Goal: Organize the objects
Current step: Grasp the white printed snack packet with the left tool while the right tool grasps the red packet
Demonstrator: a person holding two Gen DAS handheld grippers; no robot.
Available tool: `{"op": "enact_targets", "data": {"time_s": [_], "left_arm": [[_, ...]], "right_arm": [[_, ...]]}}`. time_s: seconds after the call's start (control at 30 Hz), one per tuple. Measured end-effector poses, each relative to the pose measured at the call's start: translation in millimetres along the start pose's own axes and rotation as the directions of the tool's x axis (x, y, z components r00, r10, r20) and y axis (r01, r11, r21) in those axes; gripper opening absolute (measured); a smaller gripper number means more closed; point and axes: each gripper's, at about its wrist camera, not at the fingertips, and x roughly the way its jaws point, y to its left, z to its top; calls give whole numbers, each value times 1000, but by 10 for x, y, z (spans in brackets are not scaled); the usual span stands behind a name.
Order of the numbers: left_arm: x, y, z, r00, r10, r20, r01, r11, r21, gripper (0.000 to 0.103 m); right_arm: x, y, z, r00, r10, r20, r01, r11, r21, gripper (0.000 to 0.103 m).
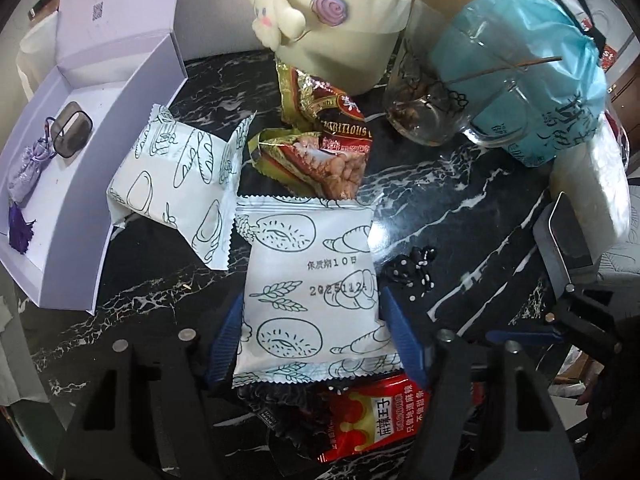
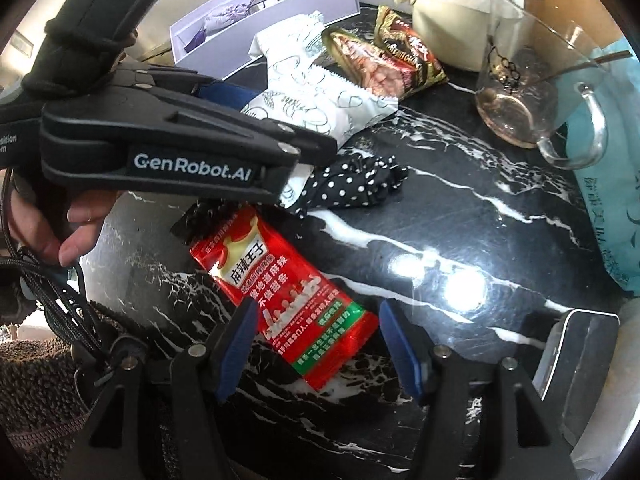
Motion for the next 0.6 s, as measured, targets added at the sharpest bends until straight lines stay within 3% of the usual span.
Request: {"op": "enact_targets", "data": {"time_s": [0.13, 0.33, 0.6], "left_arm": [[-49, 43, -57, 1000, -18, 1, 18, 1000, -11, 57], [-151, 165, -212, 1000, -12, -8, 12, 998, -56, 56], [-310, 412, -598, 1000, 5, -19, -8, 991, -136, 56]], "right_arm": [[41, 16, -12, 1000, 12, -6, -12, 1000, -4, 68], [119, 129, -27, 1000, 16, -10, -16, 999, -42, 74], [191, 377, -13, 999, -38, -3, 37, 986, -165, 75]]}}
